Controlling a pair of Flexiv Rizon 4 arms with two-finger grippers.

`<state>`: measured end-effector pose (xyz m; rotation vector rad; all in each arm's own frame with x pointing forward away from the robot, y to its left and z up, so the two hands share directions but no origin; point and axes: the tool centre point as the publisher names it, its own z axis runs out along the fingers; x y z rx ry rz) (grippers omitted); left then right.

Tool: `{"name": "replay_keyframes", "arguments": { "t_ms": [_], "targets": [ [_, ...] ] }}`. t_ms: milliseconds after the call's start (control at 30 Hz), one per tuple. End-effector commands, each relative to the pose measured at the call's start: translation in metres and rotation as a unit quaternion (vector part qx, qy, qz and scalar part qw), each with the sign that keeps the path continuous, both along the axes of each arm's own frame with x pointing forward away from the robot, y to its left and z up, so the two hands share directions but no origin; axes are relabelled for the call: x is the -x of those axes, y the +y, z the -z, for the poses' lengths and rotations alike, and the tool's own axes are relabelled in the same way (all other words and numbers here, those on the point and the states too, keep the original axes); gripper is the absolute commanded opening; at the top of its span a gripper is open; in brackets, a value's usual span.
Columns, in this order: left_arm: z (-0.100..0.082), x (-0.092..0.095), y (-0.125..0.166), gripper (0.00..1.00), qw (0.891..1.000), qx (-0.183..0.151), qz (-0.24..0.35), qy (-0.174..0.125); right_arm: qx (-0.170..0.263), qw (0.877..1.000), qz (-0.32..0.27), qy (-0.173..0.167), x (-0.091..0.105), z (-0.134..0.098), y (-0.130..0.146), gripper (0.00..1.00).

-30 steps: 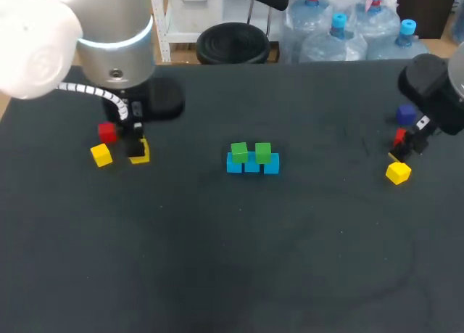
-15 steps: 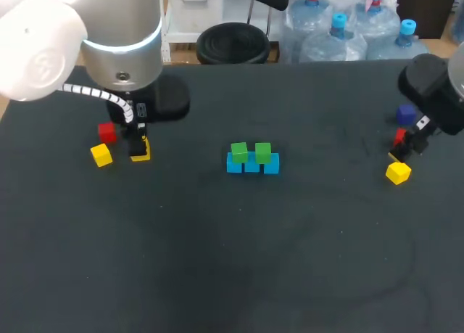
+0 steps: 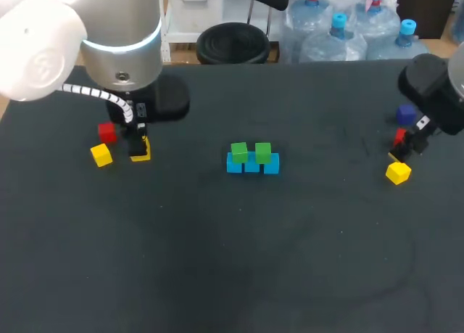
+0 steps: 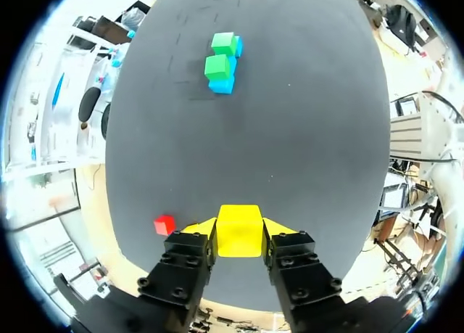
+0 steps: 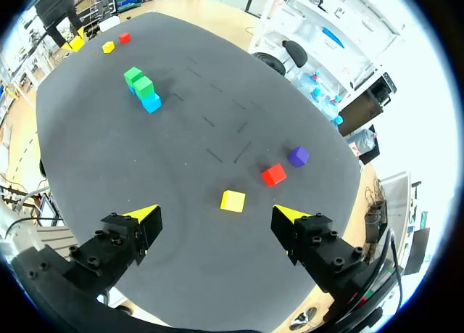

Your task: Place the blue cubes, place green cubes on the blue cubes, place the yellow cubes on the green cubes, then place the red cubes on the yellow cubes, and place purple cube on the red cubes.

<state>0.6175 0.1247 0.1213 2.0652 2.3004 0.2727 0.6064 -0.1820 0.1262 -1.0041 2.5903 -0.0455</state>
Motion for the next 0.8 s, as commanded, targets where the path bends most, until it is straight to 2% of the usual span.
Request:
{"name": "replay_keyframes", "arguments": {
  "t_ms": [33,233,433,567,800],
  "targets": [
    [-0.002,-0.013,-0.014,0.0,1.0,-0.007,0.024,0.015,0.0,1.0,0.001,-0.003,0.001,0.001,0.0,1.0],
    [-0.001,-0.03,-0.042,0.0,0.997,-0.011,0.073,0.025,0.0,1.0,0.001,-0.003,0.001,0.001,0.0,1.0],
    [0.002,-0.044,-0.06,0.0,0.995,-0.007,0.096,0.033,0.0,1.0,0.001,-0.003,0.001,0.001,0.0,1.0],
    [0.004,-0.051,-0.077,0.0,0.993,0.004,0.116,0.031,0.0,1.0,0.001,-0.003,0.001,0.001,0.0,1.0],
    [0.01,-0.063,-0.103,0.0,0.99,0.004,0.14,0.027,0.0,1.0,0.001,-0.003,0.001,0.001,0.0,1.0]
  ]
}}
